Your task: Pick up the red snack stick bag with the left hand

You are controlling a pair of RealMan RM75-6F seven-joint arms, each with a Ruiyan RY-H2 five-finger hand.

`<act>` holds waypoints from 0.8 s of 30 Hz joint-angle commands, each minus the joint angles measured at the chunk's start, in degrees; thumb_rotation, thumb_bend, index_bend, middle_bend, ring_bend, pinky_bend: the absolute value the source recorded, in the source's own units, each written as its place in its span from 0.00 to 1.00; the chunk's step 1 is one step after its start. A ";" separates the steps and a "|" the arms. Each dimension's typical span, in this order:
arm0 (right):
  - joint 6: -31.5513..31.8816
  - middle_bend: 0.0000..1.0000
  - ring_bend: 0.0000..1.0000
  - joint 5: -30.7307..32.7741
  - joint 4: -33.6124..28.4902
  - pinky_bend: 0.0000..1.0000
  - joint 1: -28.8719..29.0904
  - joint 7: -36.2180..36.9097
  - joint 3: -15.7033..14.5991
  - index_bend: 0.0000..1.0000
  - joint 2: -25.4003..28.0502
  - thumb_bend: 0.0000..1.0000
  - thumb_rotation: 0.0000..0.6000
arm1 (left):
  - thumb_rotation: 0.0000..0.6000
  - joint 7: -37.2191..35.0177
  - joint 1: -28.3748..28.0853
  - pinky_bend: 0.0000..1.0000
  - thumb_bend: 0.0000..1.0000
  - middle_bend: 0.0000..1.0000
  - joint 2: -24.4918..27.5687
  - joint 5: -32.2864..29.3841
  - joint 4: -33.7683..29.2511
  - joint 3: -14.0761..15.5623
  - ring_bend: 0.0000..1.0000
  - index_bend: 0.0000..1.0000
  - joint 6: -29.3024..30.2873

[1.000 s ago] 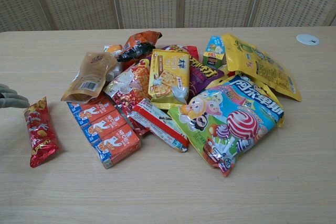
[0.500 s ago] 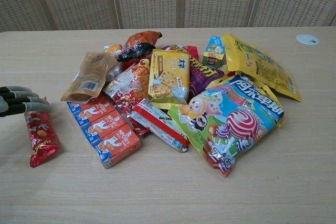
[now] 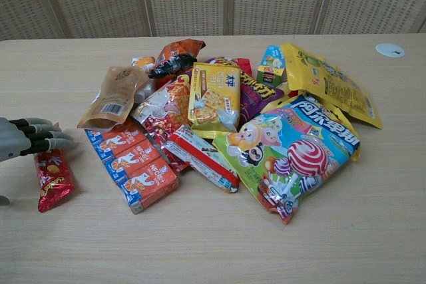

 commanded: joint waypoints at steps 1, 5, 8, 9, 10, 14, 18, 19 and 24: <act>0.08 0.00 0.00 -0.03 0.02 0.00 -0.02 0.06 0.02 0.00 0.05 0.00 1.00 | 1.00 0.49 0.09 0.15 0.00 0.21 -1.42 -0.26 1.20 -0.81 0.21 0.21 2.00; 0.14 0.00 0.00 -0.06 -0.01 0.00 -0.05 0.28 0.05 0.00 0.15 0.00 1.00 | 1.00 3.10 0.58 0.49 0.00 0.53 -3.49 0.10 3.72 -1.34 0.53 0.52 4.92; 0.16 0.00 0.00 -0.08 -0.09 0.00 -0.07 0.40 0.05 0.00 0.24 0.00 1.00 | 1.00 5.05 0.60 0.57 0.00 0.63 -4.20 -0.39 4.20 -1.35 0.62 0.63 4.69; 0.21 0.00 0.00 -0.11 -0.12 0.00 -0.09 0.41 0.05 0.00 0.28 0.00 1.00 | 1.00 5.65 0.61 0.61 0.00 0.67 -4.37 -0.53 4.32 -1.37 0.66 0.67 4.69; 0.24 0.00 0.00 -0.14 -0.16 0.00 -0.10 0.45 0.05 0.00 0.31 0.00 1.00 | 1.00 6.19 0.65 0.64 0.00 0.70 -4.53 -0.65 4.41 -1.38 0.69 0.70 4.72; 0.37 0.00 0.00 -0.16 -0.25 0.00 -0.15 0.54 0.10 0.00 0.43 0.00 1.00 | 1.00 6.26 0.85 0.71 0.00 0.77 -4.43 -0.85 3.76 -1.41 0.76 0.77 6.04; 0.14 0.00 0.00 -0.04 -0.17 0.00 -0.10 0.67 0.07 0.00 0.44 0.00 1.00 | 1.00 3.72 0.80 0.71 0.00 0.77 -1.95 -0.33 -0.43 -1.69 0.76 0.77 9.02; 0.09 0.00 0.00 -0.03 -0.15 0.00 -0.09 0.68 0.06 0.00 0.43 0.00 1.00 | 1.00 3.44 0.72 0.71 0.00 0.77 -1.03 0.02 -1.83 -1.84 0.76 0.77 10.02; 0.11 0.00 0.00 -0.29 -0.32 0.00 -0.06 0.59 -0.05 0.00 0.35 0.00 1.00 | 1.00 4.11 -0.02 0.71 0.00 0.77 5.33 1.41 -11.59 -3.37 0.76 0.77 14.52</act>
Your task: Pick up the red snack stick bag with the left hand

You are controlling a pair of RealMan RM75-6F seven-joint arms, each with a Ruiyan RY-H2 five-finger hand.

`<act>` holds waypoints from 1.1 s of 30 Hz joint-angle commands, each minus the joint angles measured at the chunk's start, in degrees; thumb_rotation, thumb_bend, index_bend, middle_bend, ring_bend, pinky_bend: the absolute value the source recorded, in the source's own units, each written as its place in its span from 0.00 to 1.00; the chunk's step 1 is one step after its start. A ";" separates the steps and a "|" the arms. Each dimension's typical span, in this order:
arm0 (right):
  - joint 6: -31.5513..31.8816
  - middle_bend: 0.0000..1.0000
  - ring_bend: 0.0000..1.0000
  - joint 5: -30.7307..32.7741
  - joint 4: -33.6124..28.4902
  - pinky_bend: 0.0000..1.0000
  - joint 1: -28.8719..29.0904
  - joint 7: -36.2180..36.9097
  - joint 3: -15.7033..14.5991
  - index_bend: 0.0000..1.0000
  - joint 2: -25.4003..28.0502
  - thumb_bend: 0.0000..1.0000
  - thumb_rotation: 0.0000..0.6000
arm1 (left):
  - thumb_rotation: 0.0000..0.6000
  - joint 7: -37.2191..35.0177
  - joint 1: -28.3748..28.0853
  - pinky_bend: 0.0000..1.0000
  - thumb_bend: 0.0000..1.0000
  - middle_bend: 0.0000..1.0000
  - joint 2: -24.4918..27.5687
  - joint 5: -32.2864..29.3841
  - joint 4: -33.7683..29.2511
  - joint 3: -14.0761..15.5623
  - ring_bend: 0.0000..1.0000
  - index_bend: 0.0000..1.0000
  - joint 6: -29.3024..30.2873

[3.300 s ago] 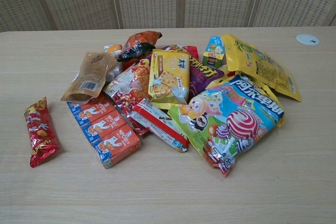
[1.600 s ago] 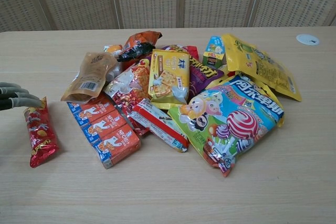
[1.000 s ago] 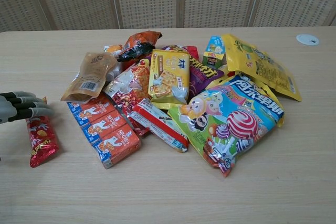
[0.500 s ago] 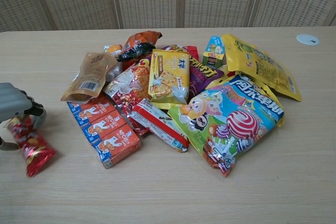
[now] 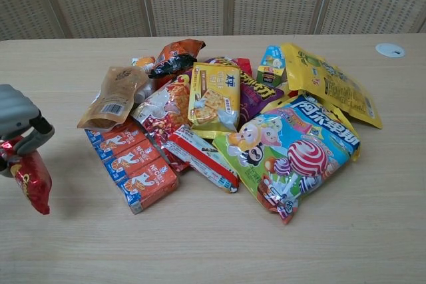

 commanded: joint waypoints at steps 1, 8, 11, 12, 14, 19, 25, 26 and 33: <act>0.06 0.00 0.00 -0.14 -0.15 0.00 -0.01 0.00 -0.06 0.00 0.00 0.00 1.00 | 1.00 0.74 -0.75 0.71 0.00 0.77 5.97 1.26 -8.38 -1.73 0.76 0.77 4.15; 0.25 0.00 0.00 -0.34 -0.51 0.00 -0.12 0.20 -0.13 0.00 0.23 0.00 1.00 | 1.00 5.47 -1.87 0.71 0.00 0.77 13.57 -1.40 -18.56 -6.76 0.76 0.77 6.48; 0.17 0.00 0.00 -0.29 -0.57 0.00 -0.11 0.31 -0.12 0.00 0.30 0.00 1.00 | 1.00 6.75 -2.27 0.71 0.00 0.77 15.52 -2.45 -20.66 -8.10 0.76 0.77 6.43; 0.18 0.00 0.00 -0.29 -0.58 0.00 -0.11 0.30 -0.10 0.00 0.32 0.00 1.00 | 1.00 7.01 -2.38 0.71 0.00 0.77 15.89 -2.65 -21.09 -8.44 0.76 0.77 6.47; 0.16 0.00 0.00 -0.33 -0.57 0.00 -0.08 0.25 -0.11 0.00 0.30 0.00 1.00 | 1.00 7.43 -2.65 0.71 0.00 0.77 16.37 -3.01 -21.69 -9.27 0.76 0.77 6.72; -0.04 0.00 0.00 -0.33 -0.53 0.00 -0.04 0.08 -0.23 0.00 0.19 0.00 1.00 | 1.00 7.79 -3.42 0.71 0.00 0.77 16.20 -4.15 -22.03 -11.13 0.76 0.77 7.00; 0.07 0.00 0.00 -0.13 -0.51 0.00 -0.09 0.11 -0.12 0.00 0.19 0.00 1.00 | 1.00 8.86 -4.20 0.71 0.00 0.76 15.90 -5.38 -22.34 -13.17 0.76 0.76 7.58; 0.07 0.00 0.00 -0.12 -0.49 0.00 -0.08 0.10 -0.10 0.00 0.19 0.00 1.00 | 1.00 9.25 -4.30 0.71 0.00 0.76 16.01 -5.40 -22.48 -13.38 0.76 0.76 7.66; -0.08 0.00 0.00 -0.38 -0.49 0.00 0.00 -0.04 -0.28 0.00 0.04 0.00 1.00 | 1.00 10.36 -4.25 0.71 0.00 0.76 16.29 -5.59 -23.39 -13.71 0.76 0.76 8.14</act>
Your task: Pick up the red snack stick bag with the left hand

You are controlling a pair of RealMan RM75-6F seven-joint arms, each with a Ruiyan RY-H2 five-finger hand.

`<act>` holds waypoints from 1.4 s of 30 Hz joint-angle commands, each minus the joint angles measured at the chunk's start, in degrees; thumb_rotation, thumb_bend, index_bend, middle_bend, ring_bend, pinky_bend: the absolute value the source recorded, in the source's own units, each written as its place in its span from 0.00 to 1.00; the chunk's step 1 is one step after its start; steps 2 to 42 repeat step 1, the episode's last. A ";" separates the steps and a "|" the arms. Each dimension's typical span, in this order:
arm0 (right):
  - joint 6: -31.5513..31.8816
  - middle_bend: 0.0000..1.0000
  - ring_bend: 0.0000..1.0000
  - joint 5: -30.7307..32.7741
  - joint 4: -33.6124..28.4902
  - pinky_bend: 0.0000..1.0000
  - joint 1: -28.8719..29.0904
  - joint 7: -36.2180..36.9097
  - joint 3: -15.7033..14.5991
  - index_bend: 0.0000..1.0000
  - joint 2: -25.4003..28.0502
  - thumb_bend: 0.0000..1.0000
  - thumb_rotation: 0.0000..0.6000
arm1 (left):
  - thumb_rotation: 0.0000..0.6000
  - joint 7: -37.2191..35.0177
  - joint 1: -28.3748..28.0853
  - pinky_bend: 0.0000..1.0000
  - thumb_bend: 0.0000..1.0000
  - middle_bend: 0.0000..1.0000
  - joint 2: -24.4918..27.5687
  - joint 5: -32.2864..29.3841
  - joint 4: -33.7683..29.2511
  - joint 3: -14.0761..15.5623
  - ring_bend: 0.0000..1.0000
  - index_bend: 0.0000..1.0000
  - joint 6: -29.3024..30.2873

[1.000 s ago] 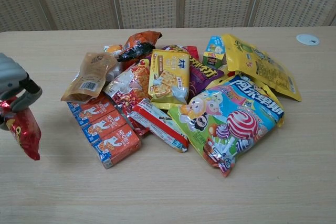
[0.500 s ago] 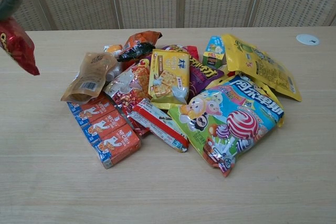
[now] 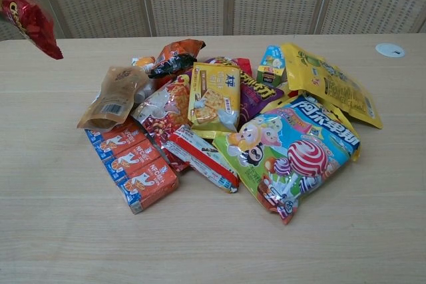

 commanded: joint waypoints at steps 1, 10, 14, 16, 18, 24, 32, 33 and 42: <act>0.05 0.00 0.00 -0.10 0.00 0.00 -0.01 0.00 -0.04 0.00 -0.02 0.00 1.00 | 1.00 -0.04 0.10 0.71 0.00 0.76 -0.07 -0.14 -0.09 -0.01 0.76 0.76 0.15; 0.05 0.00 0.00 -0.10 0.00 0.00 -0.01 0.00 -0.04 0.00 -0.02 0.00 1.00 | 1.00 -0.04 0.10 0.71 0.00 0.76 -0.07 -0.14 -0.09 -0.01 0.76 0.76 0.15; 0.05 0.00 0.00 -0.10 0.00 0.00 -0.01 0.00 -0.04 0.00 -0.02 0.00 1.00 | 1.00 -0.04 0.10 0.71 0.00 0.76 -0.07 -0.14 -0.09 -0.01 0.76 0.76 0.15; 0.05 0.00 0.00 -0.10 0.00 0.00 -0.01 0.00 -0.04 0.00 -0.02 0.00 1.00 | 1.00 -0.04 0.10 0.71 0.00 0.76 -0.07 -0.14 -0.09 -0.01 0.76 0.76 0.15; 0.05 0.00 0.00 -0.10 0.00 0.00 -0.01 0.00 -0.04 0.00 -0.02 0.00 1.00 | 1.00 -0.04 0.10 0.71 0.00 0.76 -0.07 -0.14 -0.09 -0.01 0.76 0.76 0.15; 0.05 0.00 0.00 -0.10 0.00 0.00 -0.01 0.00 -0.04 0.00 -0.02 0.00 1.00 | 1.00 -0.04 0.10 0.71 0.00 0.76 -0.07 -0.14 -0.09 -0.01 0.76 0.76 0.15; 0.05 0.00 0.00 -0.10 0.00 0.00 -0.01 0.00 -0.04 0.00 -0.02 0.00 1.00 | 1.00 -0.04 0.10 0.71 0.00 0.76 -0.07 -0.14 -0.09 -0.01 0.76 0.76 0.15; 0.05 0.00 0.00 -0.10 0.00 0.00 -0.01 0.00 -0.04 0.00 -0.02 0.00 1.00 | 1.00 -0.04 0.10 0.71 0.00 0.76 -0.07 -0.14 -0.09 -0.01 0.76 0.76 0.15; 0.05 0.00 0.00 -0.10 0.00 0.00 -0.01 0.00 -0.04 0.00 -0.02 0.00 1.00 | 1.00 -0.04 0.10 0.71 0.00 0.76 -0.07 -0.14 -0.09 -0.01 0.76 0.76 0.15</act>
